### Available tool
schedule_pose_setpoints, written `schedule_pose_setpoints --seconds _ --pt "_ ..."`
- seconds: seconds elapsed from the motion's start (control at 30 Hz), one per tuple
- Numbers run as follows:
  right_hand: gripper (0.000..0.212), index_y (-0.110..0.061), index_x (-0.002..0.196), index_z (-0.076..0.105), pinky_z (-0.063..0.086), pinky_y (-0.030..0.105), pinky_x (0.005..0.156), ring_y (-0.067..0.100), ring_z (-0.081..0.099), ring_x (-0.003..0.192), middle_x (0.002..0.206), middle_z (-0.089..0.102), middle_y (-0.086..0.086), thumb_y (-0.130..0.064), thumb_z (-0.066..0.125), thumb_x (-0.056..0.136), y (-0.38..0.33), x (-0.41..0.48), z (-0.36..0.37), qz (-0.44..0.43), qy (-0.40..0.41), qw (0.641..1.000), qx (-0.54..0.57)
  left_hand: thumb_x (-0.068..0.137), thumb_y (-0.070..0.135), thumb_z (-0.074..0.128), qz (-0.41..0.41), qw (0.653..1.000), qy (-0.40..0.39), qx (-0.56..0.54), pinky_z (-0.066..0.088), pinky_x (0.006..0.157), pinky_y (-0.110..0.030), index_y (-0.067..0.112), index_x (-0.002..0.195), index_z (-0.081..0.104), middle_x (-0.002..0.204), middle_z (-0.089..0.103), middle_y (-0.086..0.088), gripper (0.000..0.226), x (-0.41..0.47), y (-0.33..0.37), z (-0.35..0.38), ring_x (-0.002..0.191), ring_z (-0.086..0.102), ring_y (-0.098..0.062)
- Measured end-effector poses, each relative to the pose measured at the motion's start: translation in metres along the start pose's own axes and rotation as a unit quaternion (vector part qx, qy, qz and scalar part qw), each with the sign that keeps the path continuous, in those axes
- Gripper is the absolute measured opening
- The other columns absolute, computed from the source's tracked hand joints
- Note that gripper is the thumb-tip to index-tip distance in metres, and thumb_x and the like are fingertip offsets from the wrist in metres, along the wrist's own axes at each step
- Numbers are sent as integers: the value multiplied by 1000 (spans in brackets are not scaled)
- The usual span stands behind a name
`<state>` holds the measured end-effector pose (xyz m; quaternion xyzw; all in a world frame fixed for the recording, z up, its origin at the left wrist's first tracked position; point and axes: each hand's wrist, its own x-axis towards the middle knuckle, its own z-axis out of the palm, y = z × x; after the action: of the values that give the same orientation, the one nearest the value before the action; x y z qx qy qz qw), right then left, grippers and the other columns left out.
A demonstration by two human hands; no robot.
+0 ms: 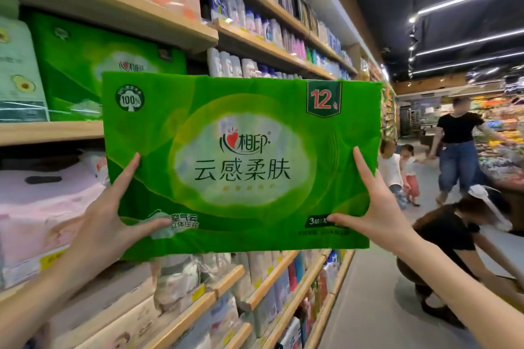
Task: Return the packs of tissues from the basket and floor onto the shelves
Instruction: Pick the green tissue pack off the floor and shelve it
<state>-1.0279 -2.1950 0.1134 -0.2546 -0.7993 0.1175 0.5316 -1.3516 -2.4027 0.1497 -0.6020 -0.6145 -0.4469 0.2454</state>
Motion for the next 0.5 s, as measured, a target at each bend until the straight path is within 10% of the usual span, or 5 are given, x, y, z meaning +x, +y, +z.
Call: schedule_pose_setpoints --seconds 0.37,0.5 --pt "123 -57 135 -8 27 31 102 30 36 129 138 39 18 -32 82 56 126 131 38 -94 -37 993 59 51 34 77 -82 992 49 81 24 107 -33 76 123 6 140 30 12 110 65 9 82 132 28 -8" --pt "120 -44 137 -3 29 29 99 31 37 127 139 39 19 -27 84 56 141 165 58 -121 -59 987 93 53 30 78 -94 985 78 123 21 106 -28 82 115 5 138 27 14 110 75 16 90 124 23 9"
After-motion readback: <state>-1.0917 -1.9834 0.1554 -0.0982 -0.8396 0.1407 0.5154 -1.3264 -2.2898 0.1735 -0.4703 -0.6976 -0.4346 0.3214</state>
